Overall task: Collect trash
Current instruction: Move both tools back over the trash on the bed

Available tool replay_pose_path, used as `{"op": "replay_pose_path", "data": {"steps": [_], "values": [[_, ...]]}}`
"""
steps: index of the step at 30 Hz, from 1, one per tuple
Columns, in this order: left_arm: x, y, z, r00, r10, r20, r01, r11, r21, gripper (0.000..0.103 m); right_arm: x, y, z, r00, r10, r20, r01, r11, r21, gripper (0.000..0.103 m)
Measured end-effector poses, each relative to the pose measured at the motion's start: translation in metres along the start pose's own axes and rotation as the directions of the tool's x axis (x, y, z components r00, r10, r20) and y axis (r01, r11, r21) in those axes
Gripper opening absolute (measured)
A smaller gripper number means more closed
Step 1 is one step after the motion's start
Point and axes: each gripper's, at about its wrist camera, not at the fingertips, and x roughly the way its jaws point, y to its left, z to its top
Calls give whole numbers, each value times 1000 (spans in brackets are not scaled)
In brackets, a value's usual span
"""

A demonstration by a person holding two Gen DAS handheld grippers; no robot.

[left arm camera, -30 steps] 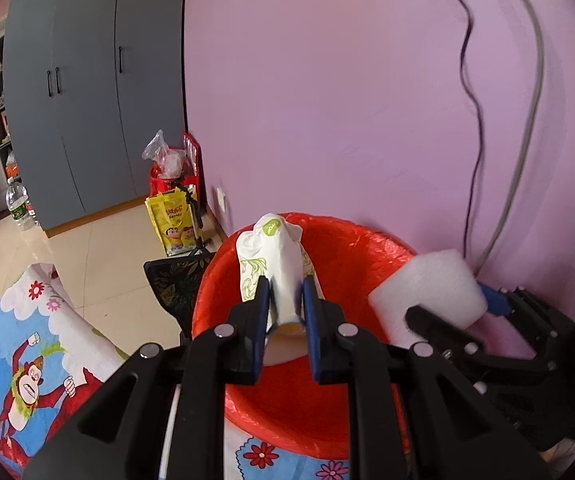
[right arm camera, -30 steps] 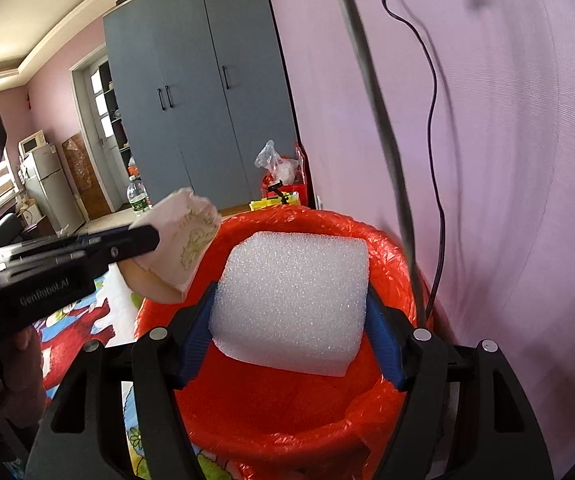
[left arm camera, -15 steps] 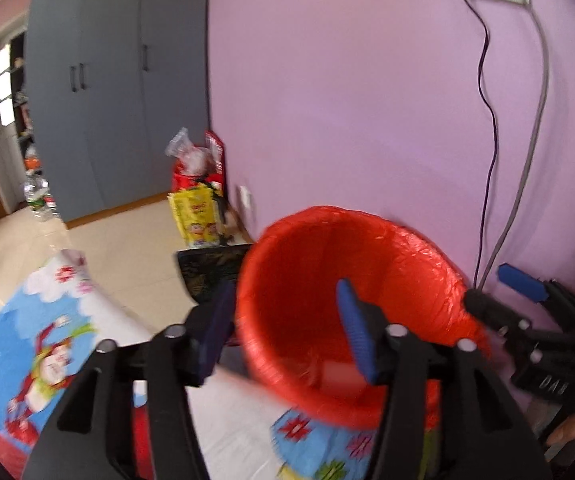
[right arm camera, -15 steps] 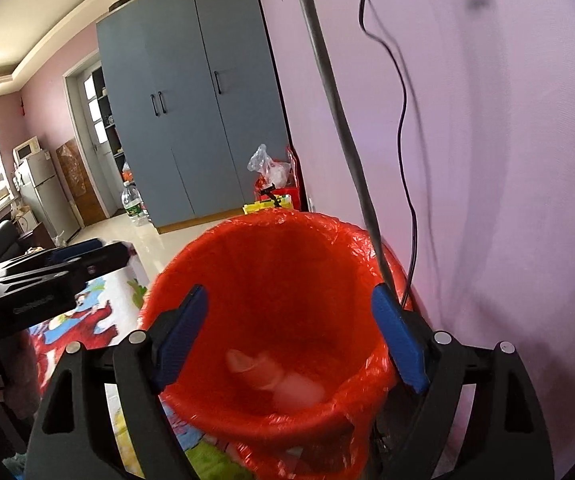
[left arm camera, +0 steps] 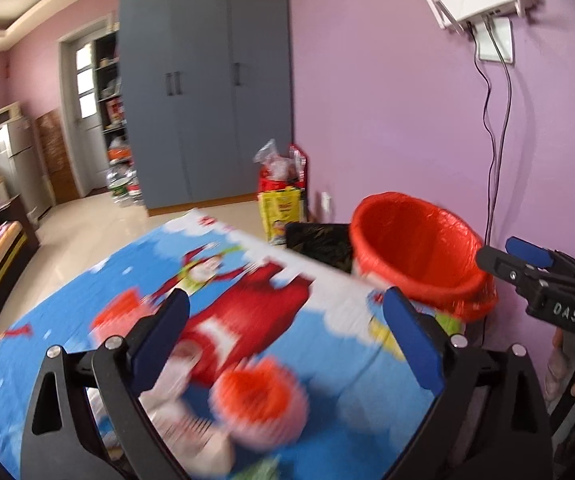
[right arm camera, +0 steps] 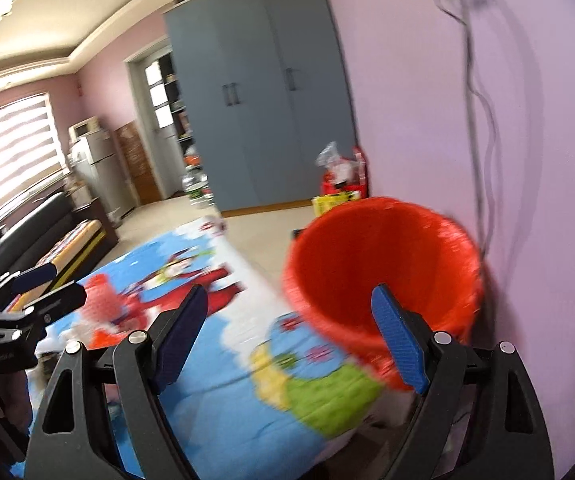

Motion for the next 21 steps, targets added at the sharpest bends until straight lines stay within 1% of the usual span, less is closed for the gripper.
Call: {"op": "replay_pose_path", "data": {"steps": [6, 10, 14, 16, 19, 21], "values": [[-59, 50, -42, 996, 91, 6, -91, 993, -72, 95, -14, 54, -13, 998, 53, -26, -54, 997, -59, 80], [-92, 95, -75, 985, 172, -16, -173, 975, -141, 95, -17, 83, -21, 996, 76, -49, -80, 993, -84, 80], [-112, 127, -106, 970, 240, -40, -243, 952, -188, 95, -16, 110, -30, 993, 95, -75, -103, 988, -114, 80], [-119, 140, -120, 963, 262, -55, -268, 942, -204, 95, -13, 122, -35, 991, 105, -87, -116, 985, -129, 80], [-127, 152, -137, 955, 288, -74, -297, 931, -211, 95, -10, 141, -44, 988, 116, -106, -132, 980, -152, 80], [-131, 153, -147, 950, 304, -76, -313, 928, -201, 95, -8, 153, -51, 986, 118, -118, -137, 976, -169, 80]]}}
